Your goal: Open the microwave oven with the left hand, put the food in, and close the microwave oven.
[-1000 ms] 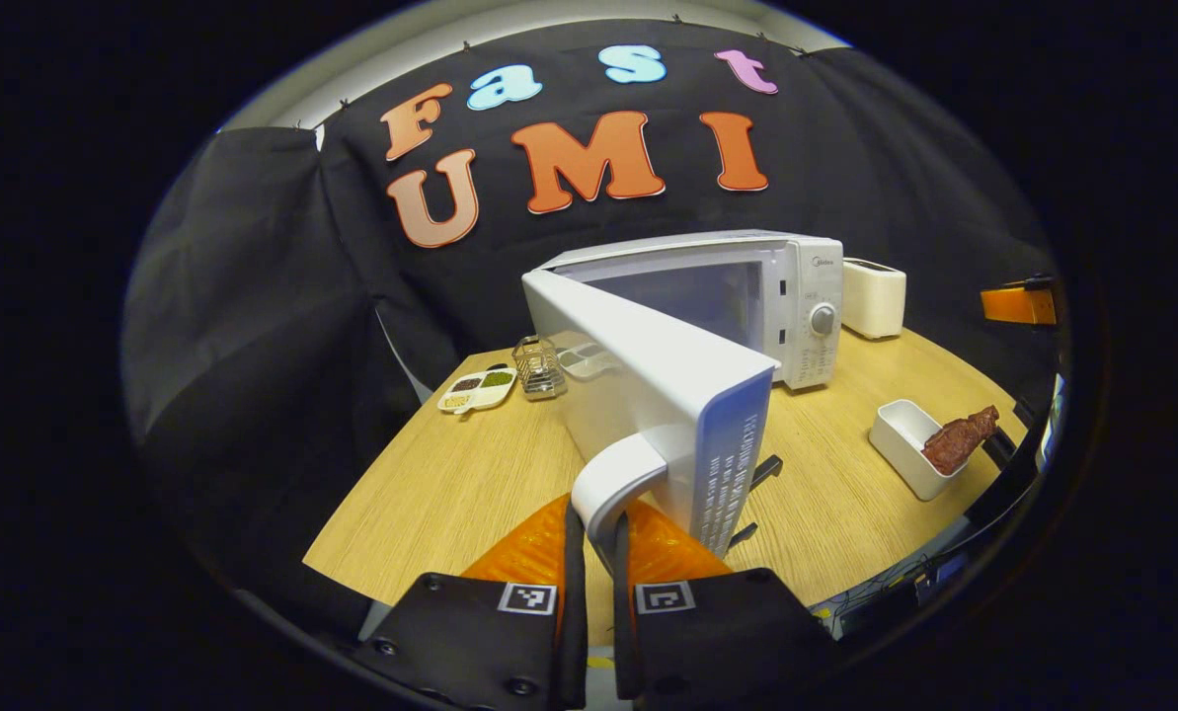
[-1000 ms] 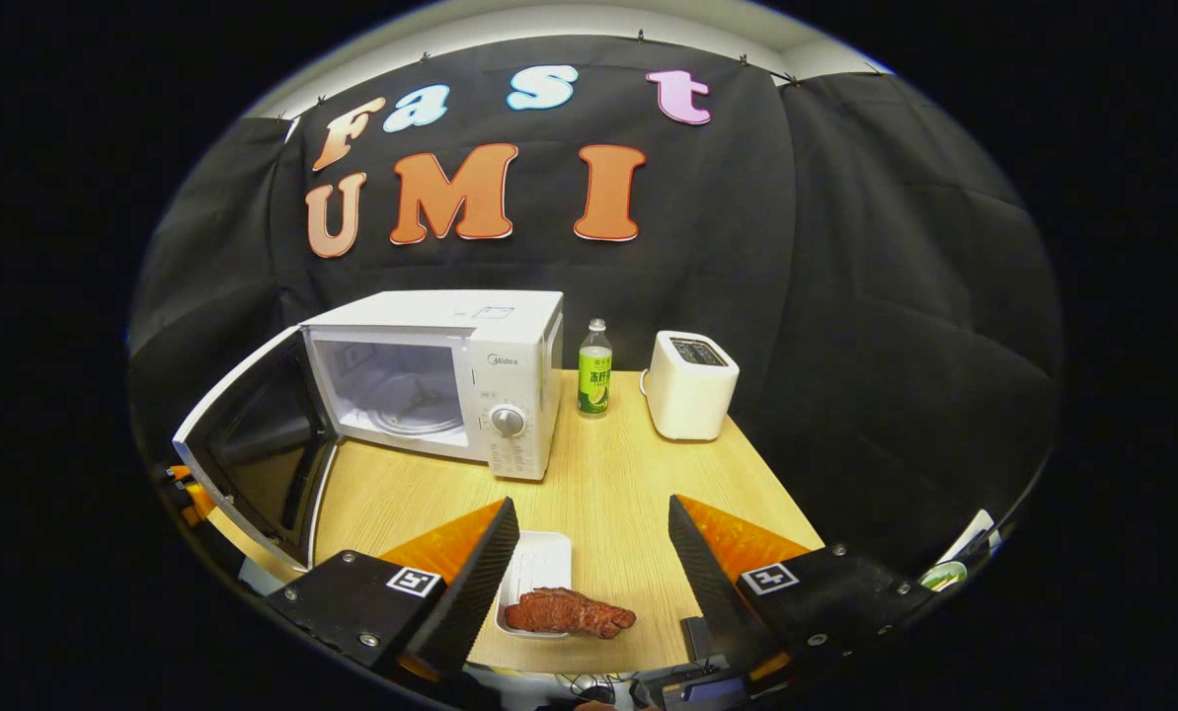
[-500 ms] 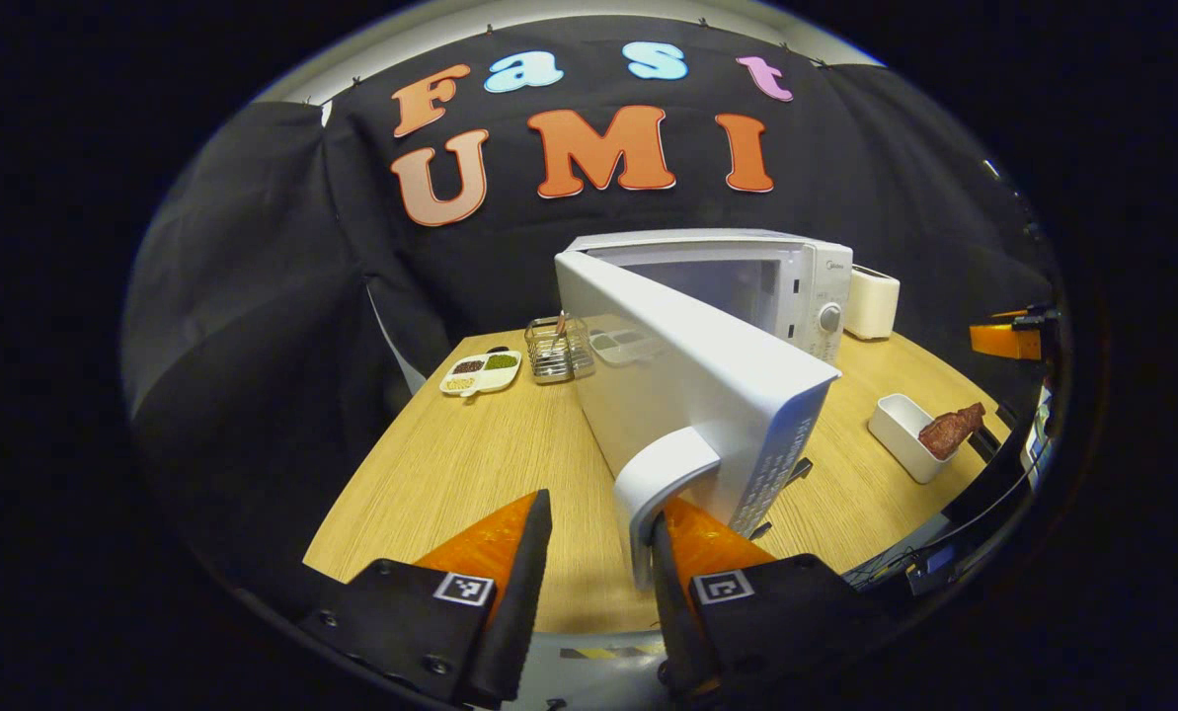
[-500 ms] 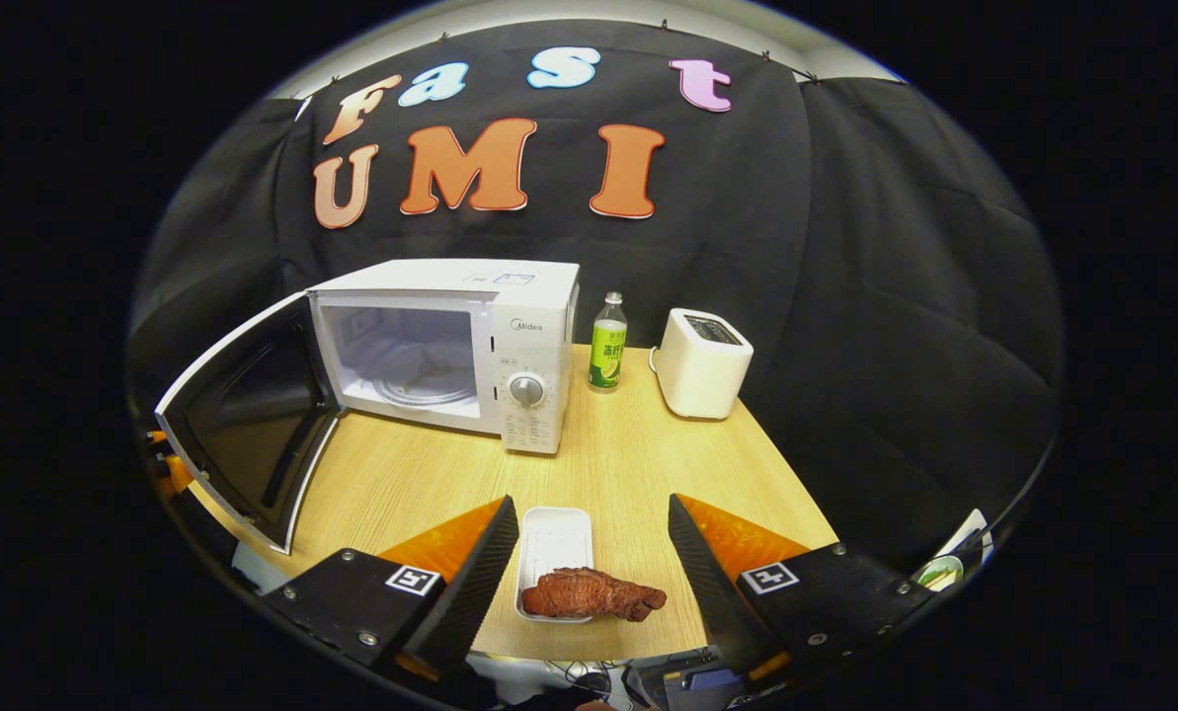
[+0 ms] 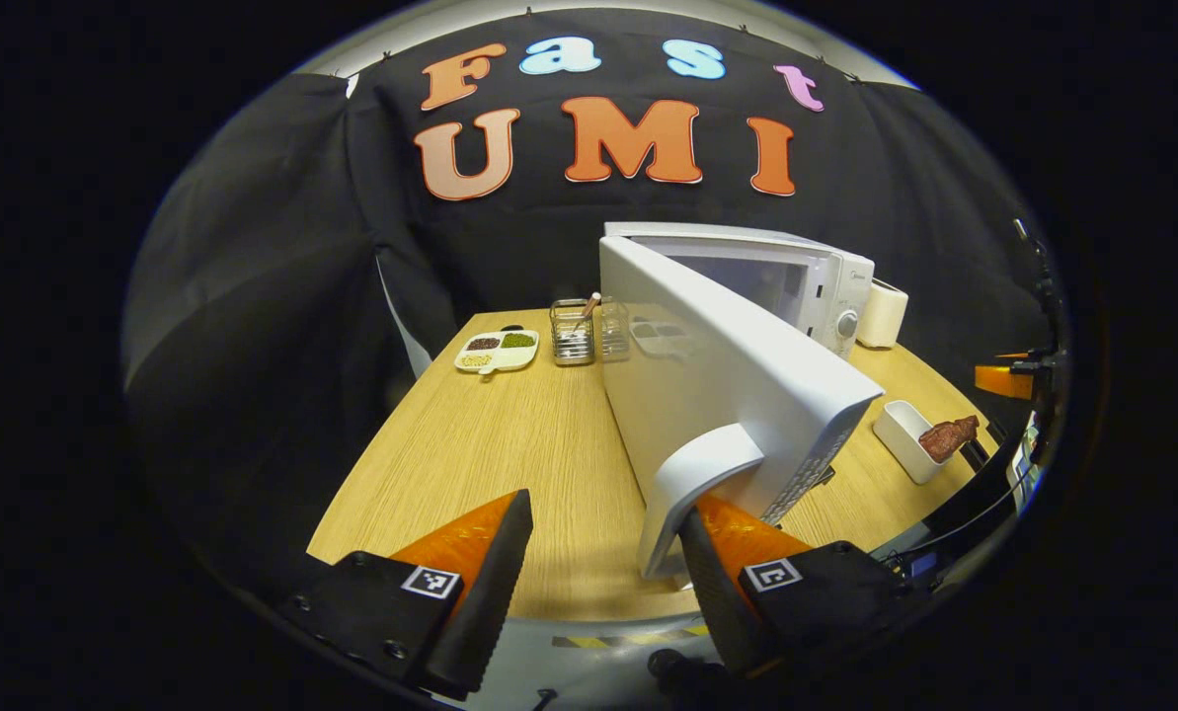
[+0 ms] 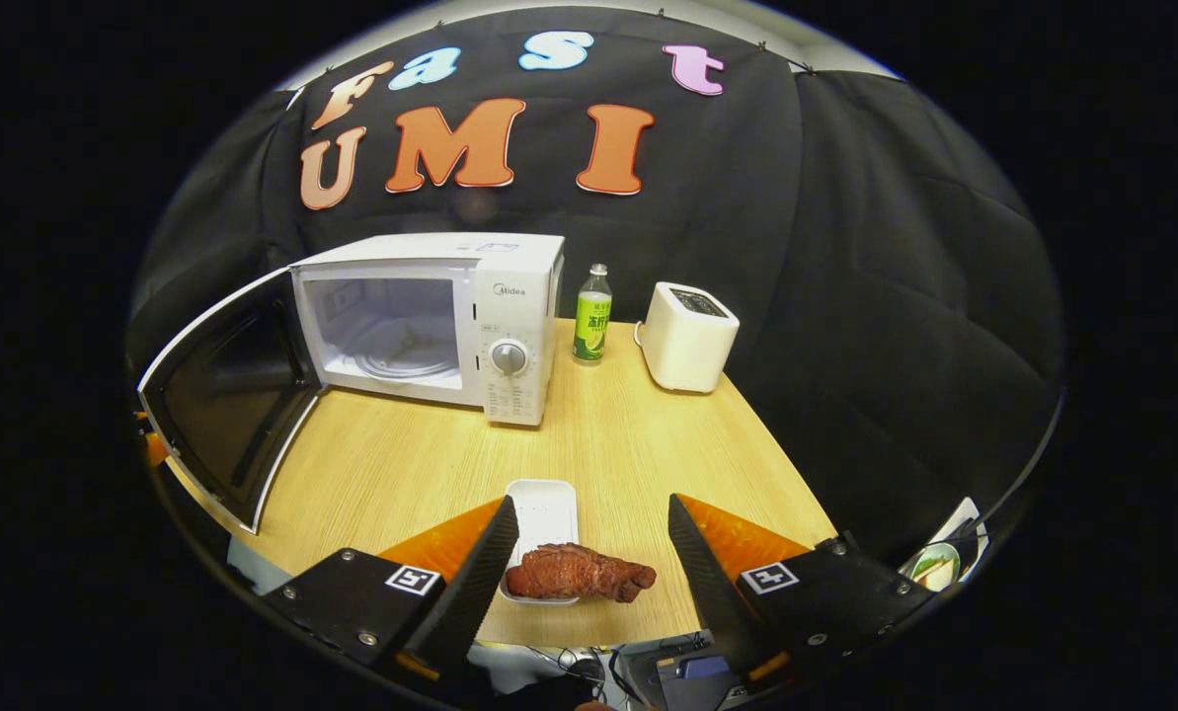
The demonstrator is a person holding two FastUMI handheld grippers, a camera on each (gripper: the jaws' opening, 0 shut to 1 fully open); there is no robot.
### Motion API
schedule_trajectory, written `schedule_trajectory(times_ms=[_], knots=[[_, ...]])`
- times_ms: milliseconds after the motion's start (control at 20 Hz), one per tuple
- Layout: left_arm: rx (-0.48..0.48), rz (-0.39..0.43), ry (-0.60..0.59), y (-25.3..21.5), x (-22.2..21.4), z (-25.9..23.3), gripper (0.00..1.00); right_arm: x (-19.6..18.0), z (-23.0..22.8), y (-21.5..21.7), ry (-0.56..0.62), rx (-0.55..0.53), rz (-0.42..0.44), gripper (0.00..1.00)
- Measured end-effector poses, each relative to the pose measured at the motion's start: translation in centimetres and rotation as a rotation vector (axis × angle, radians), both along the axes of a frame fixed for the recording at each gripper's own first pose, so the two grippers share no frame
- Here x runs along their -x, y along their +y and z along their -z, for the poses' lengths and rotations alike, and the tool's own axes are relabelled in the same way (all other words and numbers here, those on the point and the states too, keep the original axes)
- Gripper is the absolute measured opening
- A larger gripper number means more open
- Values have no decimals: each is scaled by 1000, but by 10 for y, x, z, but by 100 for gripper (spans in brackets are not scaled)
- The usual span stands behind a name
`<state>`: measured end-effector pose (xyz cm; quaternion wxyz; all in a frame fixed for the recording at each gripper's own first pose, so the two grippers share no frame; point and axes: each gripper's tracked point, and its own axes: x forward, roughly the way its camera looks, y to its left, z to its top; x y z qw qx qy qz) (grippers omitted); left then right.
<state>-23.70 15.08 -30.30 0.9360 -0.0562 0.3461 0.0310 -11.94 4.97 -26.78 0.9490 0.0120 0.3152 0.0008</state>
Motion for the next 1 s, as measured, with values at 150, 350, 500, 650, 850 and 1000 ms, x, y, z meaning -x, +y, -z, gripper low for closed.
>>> schedule_trajectory(times_ms=[150, 350, 500, 650, 850, 1000], knots=[[0, 12, 9, 7, 5, 0, 91, 8, 8, -6, 22, -2, 21, 95], [-39, 17, 24, 24, 12, -3, 92, 12, 16, -11, 54, -11, 51, 95], [-91, 11, 21, 36, 17, -3, 83, 17, 24, -16, 80, -14, 64, 95], [-81, -16, 36, 39, 21, -3, 91, 21, 37, -25, 115, -16, 77, 95], [-156, -30, 50, 47, 27, -7, 91, 25, 54, -37, 154, -22, 97, 95], [-174, -88, 68, 62, 32, -8, 91, 34, 69, -47, 197, -62, 135, 95]])
